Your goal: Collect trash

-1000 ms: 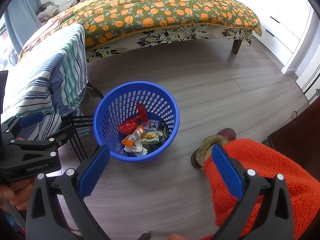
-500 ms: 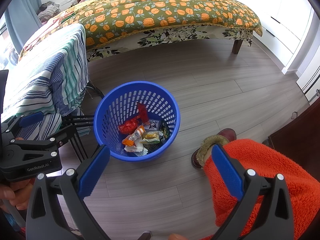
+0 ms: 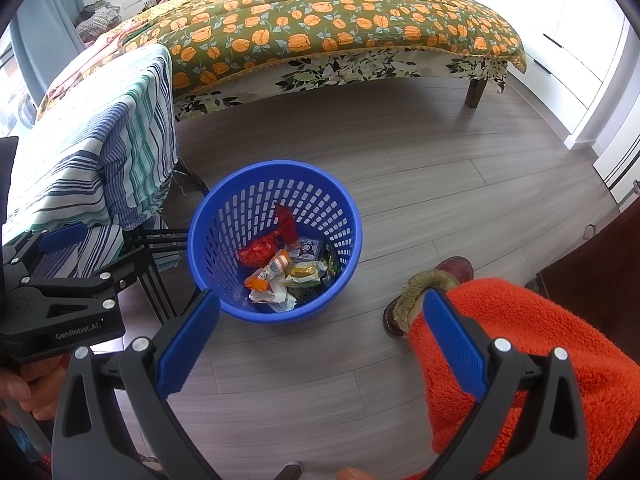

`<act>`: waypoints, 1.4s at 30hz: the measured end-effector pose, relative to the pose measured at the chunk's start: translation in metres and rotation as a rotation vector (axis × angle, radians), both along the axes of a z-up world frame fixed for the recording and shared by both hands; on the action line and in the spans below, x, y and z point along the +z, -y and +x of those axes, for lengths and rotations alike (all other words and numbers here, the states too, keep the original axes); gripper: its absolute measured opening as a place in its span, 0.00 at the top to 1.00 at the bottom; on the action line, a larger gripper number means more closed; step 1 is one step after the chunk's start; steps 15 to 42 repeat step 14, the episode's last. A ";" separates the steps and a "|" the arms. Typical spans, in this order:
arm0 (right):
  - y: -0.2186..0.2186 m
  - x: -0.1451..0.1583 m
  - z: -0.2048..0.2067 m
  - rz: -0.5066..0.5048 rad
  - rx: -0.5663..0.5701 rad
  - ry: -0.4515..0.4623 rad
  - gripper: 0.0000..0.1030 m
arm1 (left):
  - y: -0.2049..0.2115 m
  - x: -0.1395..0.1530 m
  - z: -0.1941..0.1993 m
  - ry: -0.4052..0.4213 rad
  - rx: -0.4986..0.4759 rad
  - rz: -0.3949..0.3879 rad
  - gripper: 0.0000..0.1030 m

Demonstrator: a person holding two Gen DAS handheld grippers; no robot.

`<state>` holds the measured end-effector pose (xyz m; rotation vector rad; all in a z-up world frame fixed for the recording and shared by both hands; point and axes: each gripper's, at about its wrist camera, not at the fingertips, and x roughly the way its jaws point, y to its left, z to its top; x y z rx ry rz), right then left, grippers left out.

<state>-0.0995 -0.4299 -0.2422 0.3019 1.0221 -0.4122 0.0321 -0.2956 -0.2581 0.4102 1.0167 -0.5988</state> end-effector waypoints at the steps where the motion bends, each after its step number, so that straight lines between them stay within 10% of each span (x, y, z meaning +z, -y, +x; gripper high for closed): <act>1: 0.000 0.000 0.000 0.000 0.000 0.000 0.05 | -0.001 0.000 0.000 0.002 0.000 -0.001 0.05; 42: -0.002 -0.002 0.000 0.001 -0.003 -0.001 0.04 | 0.002 0.003 -0.002 -0.014 -0.006 0.013 0.06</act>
